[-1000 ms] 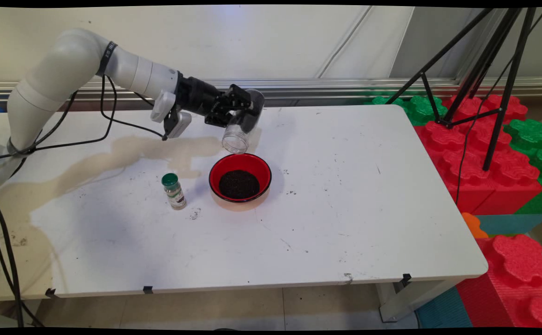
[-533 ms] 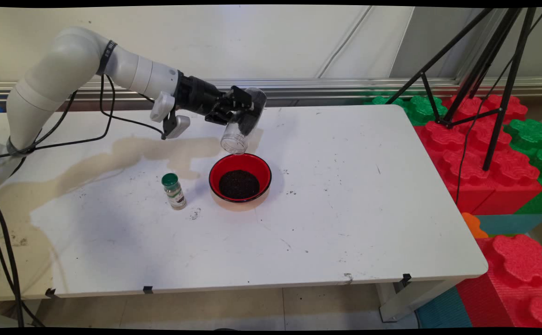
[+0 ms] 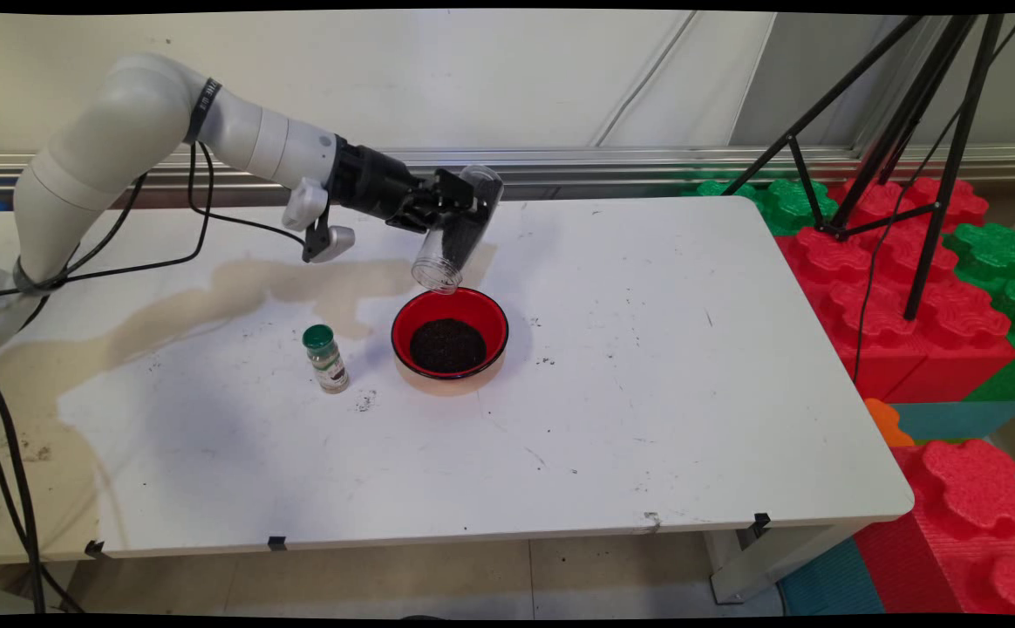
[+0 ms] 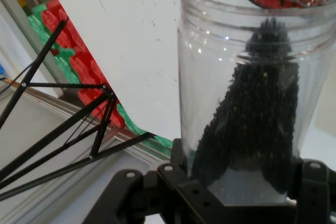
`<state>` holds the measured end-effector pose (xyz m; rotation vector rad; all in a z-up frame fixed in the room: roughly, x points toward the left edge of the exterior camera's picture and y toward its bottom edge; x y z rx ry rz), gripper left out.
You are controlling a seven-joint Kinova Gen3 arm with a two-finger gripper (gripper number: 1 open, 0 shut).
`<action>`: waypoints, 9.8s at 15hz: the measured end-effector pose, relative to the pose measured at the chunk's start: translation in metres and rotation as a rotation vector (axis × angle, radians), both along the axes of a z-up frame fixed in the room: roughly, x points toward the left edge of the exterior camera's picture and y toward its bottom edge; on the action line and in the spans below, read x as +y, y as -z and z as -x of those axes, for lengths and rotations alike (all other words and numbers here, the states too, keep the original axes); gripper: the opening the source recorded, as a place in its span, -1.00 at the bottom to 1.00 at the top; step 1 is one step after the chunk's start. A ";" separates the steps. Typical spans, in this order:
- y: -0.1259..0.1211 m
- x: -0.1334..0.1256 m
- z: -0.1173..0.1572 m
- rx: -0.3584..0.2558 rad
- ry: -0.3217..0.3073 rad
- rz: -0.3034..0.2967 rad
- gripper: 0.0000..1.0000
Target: Pour the black seasoning powder in the red bowl
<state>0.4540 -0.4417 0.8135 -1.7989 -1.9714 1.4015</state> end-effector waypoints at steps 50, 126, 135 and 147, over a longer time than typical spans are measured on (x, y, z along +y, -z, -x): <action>-0.013 0.029 0.033 -0.111 0.157 0.313 -1.00; -0.007 0.064 0.032 -0.234 0.308 0.596 -1.00; 0.002 0.068 0.026 -0.246 0.312 0.595 -1.00; -0.002 0.070 0.027 -0.212 0.288 0.578 -1.00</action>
